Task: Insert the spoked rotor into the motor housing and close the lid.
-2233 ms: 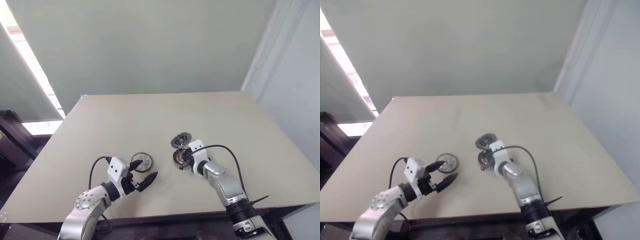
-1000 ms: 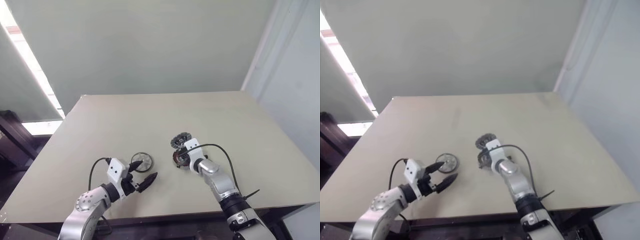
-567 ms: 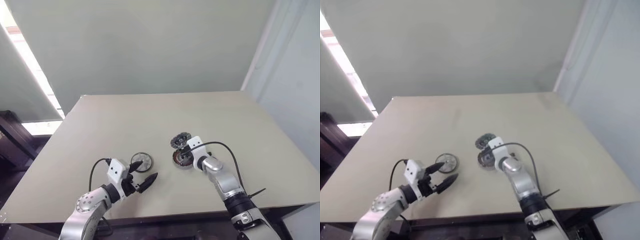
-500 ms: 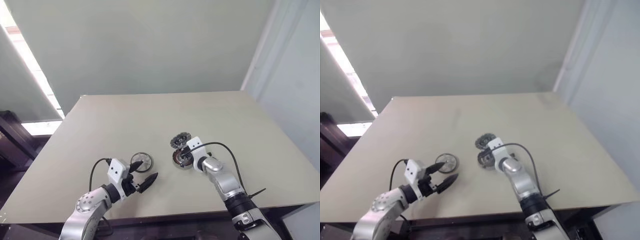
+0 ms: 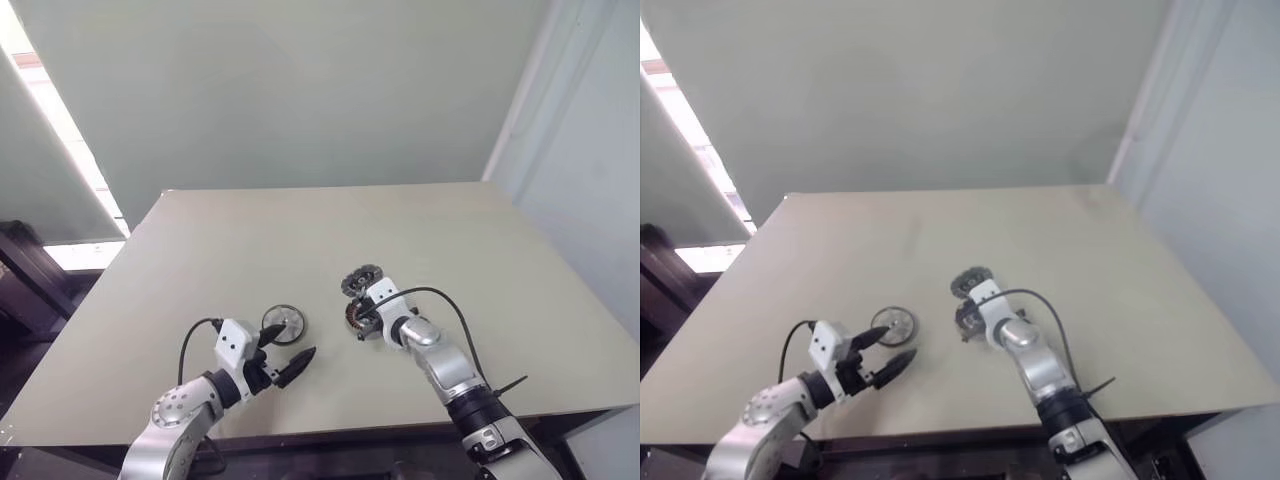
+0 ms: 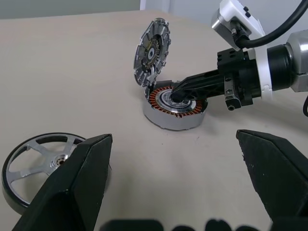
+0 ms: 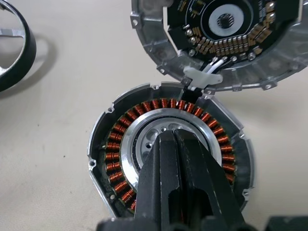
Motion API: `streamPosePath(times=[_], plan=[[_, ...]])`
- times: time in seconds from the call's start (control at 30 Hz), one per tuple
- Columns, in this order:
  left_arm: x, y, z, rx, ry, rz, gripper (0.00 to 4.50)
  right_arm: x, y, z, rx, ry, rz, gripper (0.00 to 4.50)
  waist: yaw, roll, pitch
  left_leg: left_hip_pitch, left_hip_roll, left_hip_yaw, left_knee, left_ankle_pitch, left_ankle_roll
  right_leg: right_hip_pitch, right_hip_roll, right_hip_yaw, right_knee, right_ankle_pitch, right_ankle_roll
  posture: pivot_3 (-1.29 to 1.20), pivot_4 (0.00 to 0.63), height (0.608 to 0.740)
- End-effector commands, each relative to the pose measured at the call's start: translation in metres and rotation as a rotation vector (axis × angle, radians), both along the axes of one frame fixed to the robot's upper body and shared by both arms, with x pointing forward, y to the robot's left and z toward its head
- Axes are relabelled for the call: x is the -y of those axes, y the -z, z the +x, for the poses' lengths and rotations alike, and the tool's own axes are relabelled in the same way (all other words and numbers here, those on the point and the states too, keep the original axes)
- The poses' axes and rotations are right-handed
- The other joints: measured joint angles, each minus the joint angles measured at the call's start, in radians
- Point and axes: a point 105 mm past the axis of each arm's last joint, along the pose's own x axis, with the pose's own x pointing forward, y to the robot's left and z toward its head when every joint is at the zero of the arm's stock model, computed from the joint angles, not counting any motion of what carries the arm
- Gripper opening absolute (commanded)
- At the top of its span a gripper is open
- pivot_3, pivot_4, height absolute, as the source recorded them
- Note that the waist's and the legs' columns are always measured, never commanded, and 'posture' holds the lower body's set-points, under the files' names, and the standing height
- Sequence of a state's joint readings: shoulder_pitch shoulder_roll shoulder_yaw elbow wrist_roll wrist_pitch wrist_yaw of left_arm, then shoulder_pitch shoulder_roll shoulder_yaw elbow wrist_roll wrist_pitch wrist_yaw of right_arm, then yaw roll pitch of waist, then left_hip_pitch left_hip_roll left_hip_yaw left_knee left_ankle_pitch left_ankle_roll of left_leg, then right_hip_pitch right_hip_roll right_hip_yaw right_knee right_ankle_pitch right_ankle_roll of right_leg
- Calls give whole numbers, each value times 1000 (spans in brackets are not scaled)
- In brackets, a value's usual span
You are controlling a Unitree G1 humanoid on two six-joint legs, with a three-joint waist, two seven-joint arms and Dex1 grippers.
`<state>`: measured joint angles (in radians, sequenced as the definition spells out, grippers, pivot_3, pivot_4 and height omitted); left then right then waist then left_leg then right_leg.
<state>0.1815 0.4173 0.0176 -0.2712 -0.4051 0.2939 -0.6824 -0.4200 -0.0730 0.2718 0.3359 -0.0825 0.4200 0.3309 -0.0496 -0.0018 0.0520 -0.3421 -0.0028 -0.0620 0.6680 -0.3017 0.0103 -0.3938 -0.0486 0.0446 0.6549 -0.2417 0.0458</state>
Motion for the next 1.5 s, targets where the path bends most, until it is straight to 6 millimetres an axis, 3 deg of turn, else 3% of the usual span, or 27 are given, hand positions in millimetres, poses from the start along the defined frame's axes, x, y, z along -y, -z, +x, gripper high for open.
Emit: streamPosePath(times=[0.03,0.53,0.67,0.97,1.2,1.3,1.5], plan=[[2,-17,2,71,7,-2,4500,-3,-10,7,47,-5,-18,31,0,0,0,0,0,0,0,0,0,0,0,0,0,0,0,0,0,740],[4,-15,-1,65,4,-9,4500,-13,-11,15,60,-3,-15,31,-4,0,0,1,0,0,0,1,-2,0,0,0,1,0,0,0,0,740],[3,-16,-1,67,0,-10,4500,-9,-19,14,55,3,34,31,-4,0,0,1,0,0,0,1,-2,0,0,0,1,0,0,0,0,740],[0,-17,0,73,-22,-17,4500,12,-55,11,58,22,239,31,-3,0,0,0,0,-1,0,1,-2,0,0,0,0,0,0,0,0,740],[-3,-19,3,83,-31,-17,4500,28,-52,-1,60,-10,231,31,-3,0,0,0,0,1,0,1,-2,0,0,-1,0,0,0,0,0,740],[-4,-20,3,88,-36,-15,4500,34,-54,-3,72,-12,216,594,-3,0,0,0,0,1,0,1,-2,0,0,-1,0,0,0,0,0,740],[-8,-21,3,93,-40,-6,4500,34,-56,-11,87,-93,188,2748,-3,0,0,0,0,1,0,1,-2,0,0,-1,0,0,0,0,0,740]])
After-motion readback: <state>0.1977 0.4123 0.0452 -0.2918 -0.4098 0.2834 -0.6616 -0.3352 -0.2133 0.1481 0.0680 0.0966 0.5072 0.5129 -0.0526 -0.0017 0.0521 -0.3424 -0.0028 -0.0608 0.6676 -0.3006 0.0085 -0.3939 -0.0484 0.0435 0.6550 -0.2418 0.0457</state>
